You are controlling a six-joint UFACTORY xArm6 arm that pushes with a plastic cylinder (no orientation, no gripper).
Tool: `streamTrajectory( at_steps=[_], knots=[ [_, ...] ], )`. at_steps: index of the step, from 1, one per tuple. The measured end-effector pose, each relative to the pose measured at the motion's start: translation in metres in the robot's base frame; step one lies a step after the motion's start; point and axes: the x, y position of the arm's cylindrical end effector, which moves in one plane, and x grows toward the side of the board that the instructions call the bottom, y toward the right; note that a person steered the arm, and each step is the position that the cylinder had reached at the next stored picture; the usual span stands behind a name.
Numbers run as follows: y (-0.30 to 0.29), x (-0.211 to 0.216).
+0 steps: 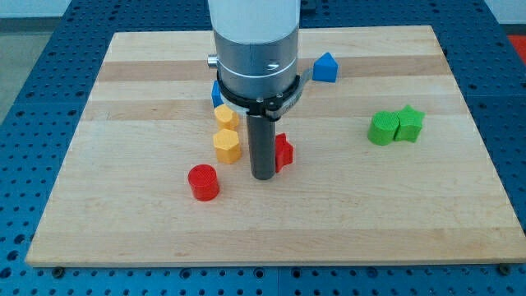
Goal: Move the red star closer to the yellow hexagon
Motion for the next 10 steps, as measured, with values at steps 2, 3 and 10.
streamTrajectory(
  at_steps=[2,3,10],
  knots=[
    [-0.006,0.02],
    [0.003,0.028],
    [0.025,-0.007]
  ],
)
